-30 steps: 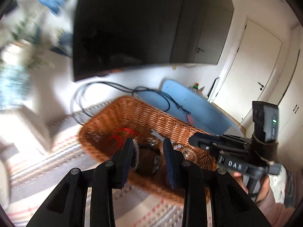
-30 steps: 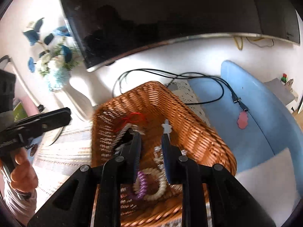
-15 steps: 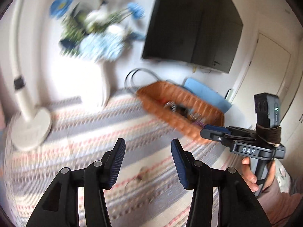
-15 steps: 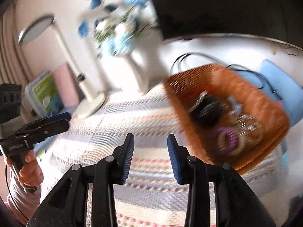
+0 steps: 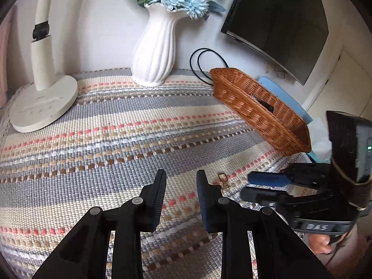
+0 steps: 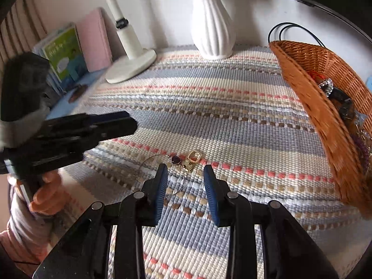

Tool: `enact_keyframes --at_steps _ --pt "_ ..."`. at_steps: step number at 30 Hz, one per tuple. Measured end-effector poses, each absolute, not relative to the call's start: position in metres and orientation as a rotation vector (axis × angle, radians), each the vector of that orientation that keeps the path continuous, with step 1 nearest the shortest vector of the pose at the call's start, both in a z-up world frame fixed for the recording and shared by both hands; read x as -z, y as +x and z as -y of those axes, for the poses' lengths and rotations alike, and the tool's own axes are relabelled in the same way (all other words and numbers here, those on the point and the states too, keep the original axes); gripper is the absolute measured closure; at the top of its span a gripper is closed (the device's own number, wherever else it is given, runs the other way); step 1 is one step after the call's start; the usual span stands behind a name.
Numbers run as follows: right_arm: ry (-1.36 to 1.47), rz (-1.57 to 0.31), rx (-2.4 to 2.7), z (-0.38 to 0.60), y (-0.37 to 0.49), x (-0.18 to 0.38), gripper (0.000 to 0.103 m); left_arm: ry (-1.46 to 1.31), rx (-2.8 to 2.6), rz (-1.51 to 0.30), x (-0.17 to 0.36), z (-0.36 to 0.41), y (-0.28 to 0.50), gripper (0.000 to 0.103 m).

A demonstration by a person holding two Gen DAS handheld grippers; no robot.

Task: Organize jewelry
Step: 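Move both open grippers back over the last jewelry pieces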

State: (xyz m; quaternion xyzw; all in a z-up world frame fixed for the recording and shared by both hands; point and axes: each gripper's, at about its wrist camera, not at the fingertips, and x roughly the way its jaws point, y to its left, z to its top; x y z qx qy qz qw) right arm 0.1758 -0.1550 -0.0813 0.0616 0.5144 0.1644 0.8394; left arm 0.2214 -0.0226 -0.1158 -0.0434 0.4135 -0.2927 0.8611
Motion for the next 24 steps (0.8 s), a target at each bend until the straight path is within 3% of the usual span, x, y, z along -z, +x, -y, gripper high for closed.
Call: enact_keyframes --at_steps 4,6,24 --pt "0.089 -1.116 -0.346 0.145 0.185 0.092 0.082 -0.072 0.639 -0.864 0.114 0.028 0.216 0.077" --pt "0.052 -1.110 -0.315 0.142 0.185 0.094 0.093 -0.049 0.638 -0.863 0.114 0.032 0.215 0.077" --pt "0.143 -1.081 -0.263 0.187 0.182 0.098 0.091 0.361 0.727 -0.918 0.138 0.100 0.206 0.076"
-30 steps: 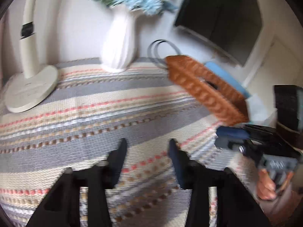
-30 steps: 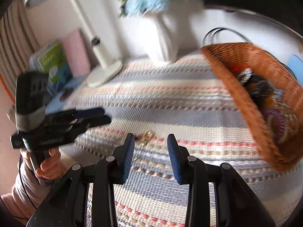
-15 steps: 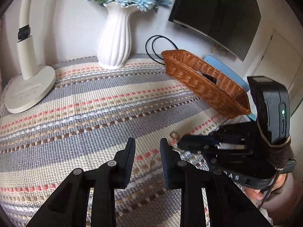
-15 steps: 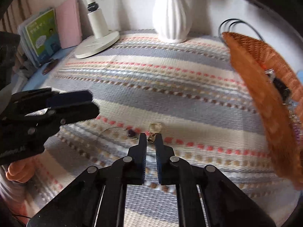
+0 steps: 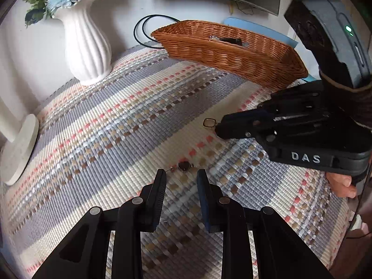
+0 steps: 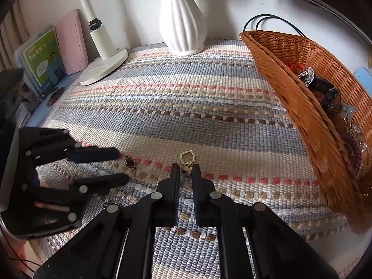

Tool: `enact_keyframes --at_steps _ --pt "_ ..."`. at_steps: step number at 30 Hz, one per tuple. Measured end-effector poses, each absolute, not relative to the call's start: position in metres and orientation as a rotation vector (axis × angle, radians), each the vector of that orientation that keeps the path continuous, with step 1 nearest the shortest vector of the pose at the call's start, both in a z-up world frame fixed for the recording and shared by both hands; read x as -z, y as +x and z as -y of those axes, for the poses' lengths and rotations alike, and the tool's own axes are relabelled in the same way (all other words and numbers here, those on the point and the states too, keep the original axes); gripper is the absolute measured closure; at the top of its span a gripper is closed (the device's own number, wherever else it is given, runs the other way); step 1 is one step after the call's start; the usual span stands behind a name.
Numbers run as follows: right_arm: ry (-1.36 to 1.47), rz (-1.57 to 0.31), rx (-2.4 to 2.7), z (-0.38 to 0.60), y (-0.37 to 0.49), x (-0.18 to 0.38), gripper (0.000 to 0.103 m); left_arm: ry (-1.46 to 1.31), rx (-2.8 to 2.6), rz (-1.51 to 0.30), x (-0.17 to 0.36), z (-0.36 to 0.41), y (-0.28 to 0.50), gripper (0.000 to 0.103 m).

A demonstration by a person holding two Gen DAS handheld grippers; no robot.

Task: Organize jewelry
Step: 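Move both open grippers back over the last jewelry pieces, then grasp the thin wire earring with the left gripper while the right grasps the gold earring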

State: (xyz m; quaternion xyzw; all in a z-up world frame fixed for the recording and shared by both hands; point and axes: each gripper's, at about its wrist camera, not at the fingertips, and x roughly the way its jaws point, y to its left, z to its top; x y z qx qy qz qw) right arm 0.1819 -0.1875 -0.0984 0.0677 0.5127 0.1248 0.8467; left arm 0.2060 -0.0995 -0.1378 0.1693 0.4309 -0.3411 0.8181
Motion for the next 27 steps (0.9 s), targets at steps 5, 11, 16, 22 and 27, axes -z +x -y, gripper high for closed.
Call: enact_keyframes --at_steps 5,11,16,22,27 --pt "0.231 -1.088 -0.287 0.199 0.184 0.102 0.090 0.394 0.749 -0.905 0.138 0.108 0.217 0.075" --pt "0.251 -1.083 -0.280 0.201 0.184 0.101 0.090 0.376 0.744 -0.903 0.139 0.112 0.218 0.075" --pt "0.295 -1.073 -0.251 0.213 0.183 0.101 0.087 0.312 0.791 -0.917 0.131 0.107 0.212 0.074" --pt "0.382 -1.070 -0.229 0.231 0.183 0.105 0.087 0.232 0.745 -0.991 0.138 0.117 0.223 0.075" --pt "0.454 -1.074 -0.251 0.241 0.181 0.108 0.087 0.234 0.675 -0.974 0.138 0.126 0.225 0.075"
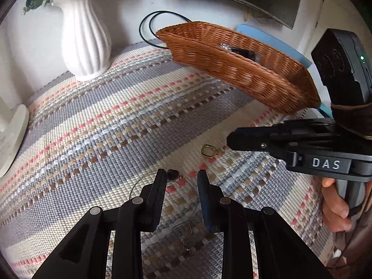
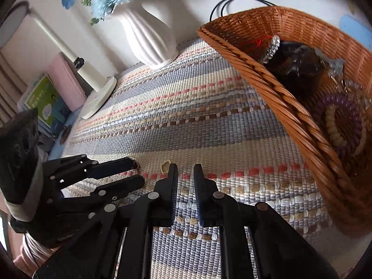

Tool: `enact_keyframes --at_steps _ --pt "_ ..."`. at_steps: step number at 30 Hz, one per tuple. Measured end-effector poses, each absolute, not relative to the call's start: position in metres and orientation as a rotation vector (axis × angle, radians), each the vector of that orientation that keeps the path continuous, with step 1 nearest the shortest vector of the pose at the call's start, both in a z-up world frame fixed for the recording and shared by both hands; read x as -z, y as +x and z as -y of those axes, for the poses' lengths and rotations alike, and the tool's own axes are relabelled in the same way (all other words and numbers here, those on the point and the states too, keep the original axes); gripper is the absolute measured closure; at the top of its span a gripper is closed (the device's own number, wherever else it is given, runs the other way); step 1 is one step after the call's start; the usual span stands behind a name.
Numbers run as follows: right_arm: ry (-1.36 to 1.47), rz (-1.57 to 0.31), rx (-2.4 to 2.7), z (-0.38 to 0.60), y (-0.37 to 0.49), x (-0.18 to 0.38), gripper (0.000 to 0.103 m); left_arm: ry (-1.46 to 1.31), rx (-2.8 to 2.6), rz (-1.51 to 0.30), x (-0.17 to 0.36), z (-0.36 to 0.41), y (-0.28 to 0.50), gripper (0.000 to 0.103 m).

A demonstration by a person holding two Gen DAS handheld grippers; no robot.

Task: Organize jewelry
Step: 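Grasp the thin wire earring with the left gripper while the right grasps the gold earring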

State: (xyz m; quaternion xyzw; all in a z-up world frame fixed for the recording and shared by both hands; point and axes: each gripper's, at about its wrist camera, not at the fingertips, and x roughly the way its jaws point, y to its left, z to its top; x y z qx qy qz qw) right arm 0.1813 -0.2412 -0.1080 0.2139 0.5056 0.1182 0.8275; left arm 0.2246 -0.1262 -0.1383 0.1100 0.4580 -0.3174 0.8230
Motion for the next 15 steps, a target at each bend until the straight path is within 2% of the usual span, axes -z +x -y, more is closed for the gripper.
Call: enact_keyframes --at_steps 7,8,9,15 --pt "0.425 -1.055 -0.249 0.238 0.178 0.101 0.086 0.226 0.630 -0.960 0.140 0.133 0.229 0.075" --pt "0.424 -1.051 -0.244 0.238 0.178 0.101 0.083 0.228 0.624 -0.955 0.140 0.134 0.231 0.078" --pt "0.428 -1.047 -0.237 0.239 0.178 0.100 0.081 0.251 0.607 -0.941 0.141 0.136 0.232 0.093" --pt "0.483 -1.022 -0.222 0.254 0.176 0.098 0.071 0.238 0.588 -0.935 0.137 0.125 0.236 0.092"
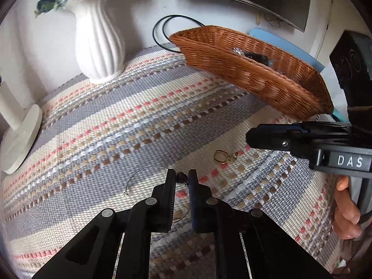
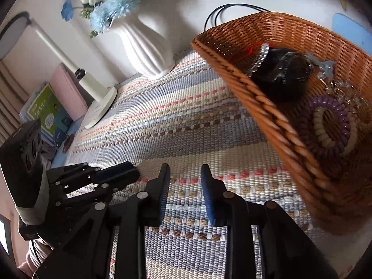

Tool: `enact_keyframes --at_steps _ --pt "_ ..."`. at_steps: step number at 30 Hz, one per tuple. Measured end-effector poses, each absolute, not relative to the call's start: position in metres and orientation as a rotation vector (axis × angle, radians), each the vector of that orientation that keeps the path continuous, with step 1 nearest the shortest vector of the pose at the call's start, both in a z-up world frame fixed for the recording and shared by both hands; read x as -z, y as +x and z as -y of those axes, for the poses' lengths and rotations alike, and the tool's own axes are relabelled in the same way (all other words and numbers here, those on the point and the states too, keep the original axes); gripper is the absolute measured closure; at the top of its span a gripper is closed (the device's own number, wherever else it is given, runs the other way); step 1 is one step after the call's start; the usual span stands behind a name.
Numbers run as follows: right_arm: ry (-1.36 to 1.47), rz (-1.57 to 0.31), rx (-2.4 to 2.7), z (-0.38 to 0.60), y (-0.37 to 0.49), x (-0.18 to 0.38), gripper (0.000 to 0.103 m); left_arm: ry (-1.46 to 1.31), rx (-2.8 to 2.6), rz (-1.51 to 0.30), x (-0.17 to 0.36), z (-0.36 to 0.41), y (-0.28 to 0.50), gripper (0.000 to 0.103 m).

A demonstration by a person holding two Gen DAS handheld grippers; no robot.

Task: Organize jewelry
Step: 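Grasp the thin wire earring with the left gripper while the right grasps the gold earring, then carry both earrings into the basket and open both grippers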

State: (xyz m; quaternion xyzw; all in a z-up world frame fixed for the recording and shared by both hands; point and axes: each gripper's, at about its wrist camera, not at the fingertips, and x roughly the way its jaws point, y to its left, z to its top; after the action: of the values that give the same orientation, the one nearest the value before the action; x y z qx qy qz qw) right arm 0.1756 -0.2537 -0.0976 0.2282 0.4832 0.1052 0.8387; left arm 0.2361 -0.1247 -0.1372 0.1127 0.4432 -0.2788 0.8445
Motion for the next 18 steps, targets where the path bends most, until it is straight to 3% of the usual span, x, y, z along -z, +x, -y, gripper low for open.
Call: enact_keyframes --at_steps 13,16,18 --pt "0.158 -1.063 -0.260 0.193 0.181 0.099 0.071 0.110 0.592 -0.951 0.140 0.101 0.240 0.092" --pt "0.134 -1.066 -0.250 0.189 0.181 0.100 0.092 0.110 0.594 -0.947 0.140 0.099 0.238 0.092" --pt "0.120 -1.040 -0.231 0.189 0.178 0.096 0.092 0.101 0.594 -0.946 0.139 0.098 0.238 0.092"
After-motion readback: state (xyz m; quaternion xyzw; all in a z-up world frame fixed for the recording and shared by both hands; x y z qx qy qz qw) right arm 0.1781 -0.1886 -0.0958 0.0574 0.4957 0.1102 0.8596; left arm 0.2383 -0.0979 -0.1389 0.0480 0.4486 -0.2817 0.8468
